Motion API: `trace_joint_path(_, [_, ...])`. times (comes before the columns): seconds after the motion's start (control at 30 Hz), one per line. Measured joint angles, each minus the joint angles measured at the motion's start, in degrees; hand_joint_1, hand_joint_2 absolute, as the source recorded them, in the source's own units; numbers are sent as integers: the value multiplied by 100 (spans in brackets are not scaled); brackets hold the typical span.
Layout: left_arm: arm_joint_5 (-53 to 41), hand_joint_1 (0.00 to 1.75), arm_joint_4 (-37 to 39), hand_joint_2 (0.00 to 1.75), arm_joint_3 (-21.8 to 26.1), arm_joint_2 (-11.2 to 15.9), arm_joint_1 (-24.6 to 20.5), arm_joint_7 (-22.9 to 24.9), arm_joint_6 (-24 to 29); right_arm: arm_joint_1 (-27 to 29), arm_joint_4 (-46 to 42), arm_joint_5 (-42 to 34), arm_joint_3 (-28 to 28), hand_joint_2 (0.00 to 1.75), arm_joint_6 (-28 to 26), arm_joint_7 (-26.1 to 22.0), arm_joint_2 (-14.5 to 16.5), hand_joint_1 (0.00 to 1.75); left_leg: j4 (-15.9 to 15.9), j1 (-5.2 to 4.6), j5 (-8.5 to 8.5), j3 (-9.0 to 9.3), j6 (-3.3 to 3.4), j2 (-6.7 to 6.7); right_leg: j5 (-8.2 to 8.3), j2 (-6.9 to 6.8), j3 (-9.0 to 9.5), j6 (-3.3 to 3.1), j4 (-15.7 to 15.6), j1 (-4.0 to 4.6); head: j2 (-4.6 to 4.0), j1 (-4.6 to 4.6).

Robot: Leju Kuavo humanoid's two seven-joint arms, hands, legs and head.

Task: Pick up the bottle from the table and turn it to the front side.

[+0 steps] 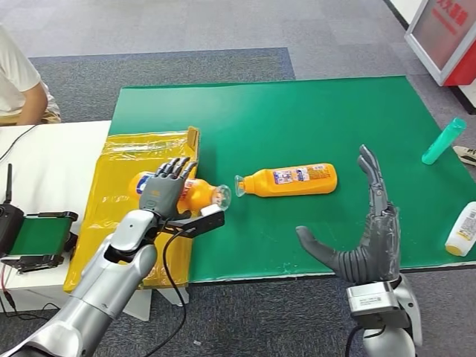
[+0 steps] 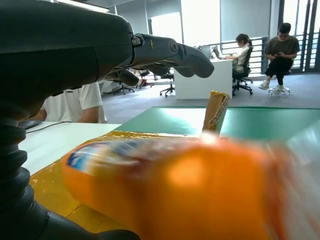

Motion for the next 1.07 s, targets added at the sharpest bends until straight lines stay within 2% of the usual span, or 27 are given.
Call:
trace_joint_path(0.53, [56, 0, 32, 175, -4, -116, -27, 83, -41, 176, -125, -38, -282, 175, 78, -108, -61, 0, 0, 0, 0, -1, 0, 0, 1, 0, 0, 1, 0, 0, 0, 0])
trace_joint_path(0.83, [739, 0, -38, 175, 114, -119, 33, -109, 11, 162, -125, -28, -410, 175, 109, -117, -61, 0, 0, 0, 1, -1, 0, 0, 1, 0, 1, 1, 0, 0, 0, 0])
trace_joint_path(0.93, [1572, 0, -200, 175, 276, -127, 156, -414, -104, 182, -124, -48, -455, 175, 87, -184, -61, 0, 0, 0, 0, -1, 0, 0, 1, 0, 1, 1, 0, 0, 0, 1])
trace_joint_path(1.07, [3503, 0, -665, 175, 648, -140, 437, -936, -523, 217, -110, -126, -481, 175, 23, -310, -61, 0, 0, 0, -1, -2, 0, 0, 0, 0, -1, 1, 0, 0, 0, -1])
